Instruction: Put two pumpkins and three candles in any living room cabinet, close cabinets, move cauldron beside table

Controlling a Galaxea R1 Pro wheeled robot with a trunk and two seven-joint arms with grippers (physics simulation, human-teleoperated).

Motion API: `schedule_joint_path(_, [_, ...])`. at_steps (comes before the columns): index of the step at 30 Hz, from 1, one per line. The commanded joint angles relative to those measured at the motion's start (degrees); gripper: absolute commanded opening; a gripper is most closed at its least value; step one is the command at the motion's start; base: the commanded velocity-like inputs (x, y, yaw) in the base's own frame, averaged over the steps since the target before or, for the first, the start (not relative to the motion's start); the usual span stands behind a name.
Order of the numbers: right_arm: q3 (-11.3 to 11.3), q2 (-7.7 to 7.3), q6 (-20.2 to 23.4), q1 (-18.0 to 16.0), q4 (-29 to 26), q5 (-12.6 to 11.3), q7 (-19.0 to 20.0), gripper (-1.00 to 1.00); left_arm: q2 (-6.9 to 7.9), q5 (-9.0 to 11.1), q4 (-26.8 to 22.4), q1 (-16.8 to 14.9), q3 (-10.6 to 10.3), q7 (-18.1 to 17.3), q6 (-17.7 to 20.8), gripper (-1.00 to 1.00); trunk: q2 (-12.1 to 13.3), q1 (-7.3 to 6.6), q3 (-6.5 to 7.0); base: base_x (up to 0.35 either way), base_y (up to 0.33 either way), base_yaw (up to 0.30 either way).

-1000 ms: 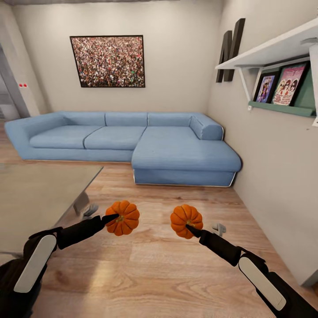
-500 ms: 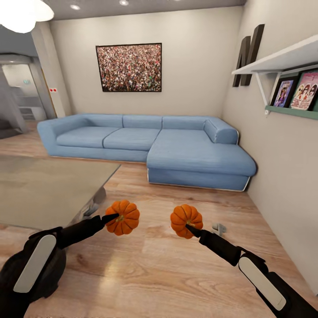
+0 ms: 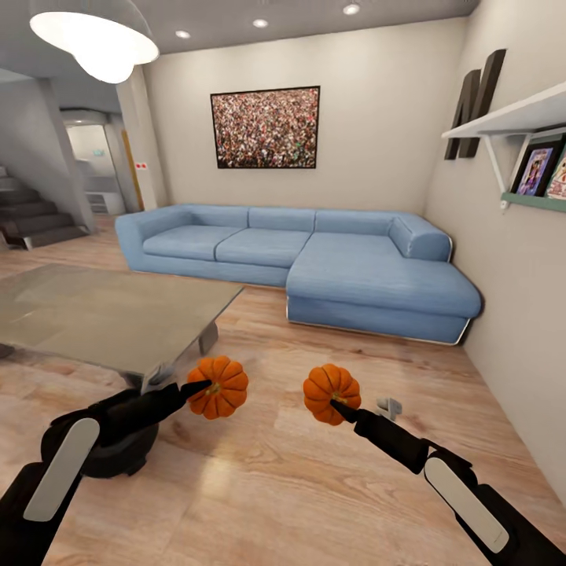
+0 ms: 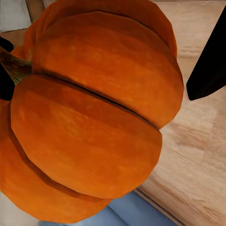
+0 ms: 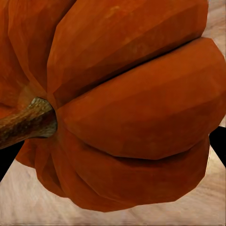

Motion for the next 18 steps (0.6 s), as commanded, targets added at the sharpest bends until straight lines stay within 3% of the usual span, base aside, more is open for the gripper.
schedule_joint_path(1, [0.06, -0.04, 0.18, -0.06, -0.03, -0.55, -0.05, -1.0, -0.01, 0.01, 0.0, -0.04, 0.08, -0.38, 0.29, -1.0, -0.03, -0.04, 0.01, -0.144, -0.047, 0.214])
schedule_joint_path(18, [0.27, -0.04, 0.49, -0.05, -0.83, -0.47, -0.4, -1.0, -0.01, 0.46, 0.02, -0.03, 0.12, -0.46, 0.11, -1.0, -0.03, -0.04, 0.91, -0.031, -0.004, 0.226])
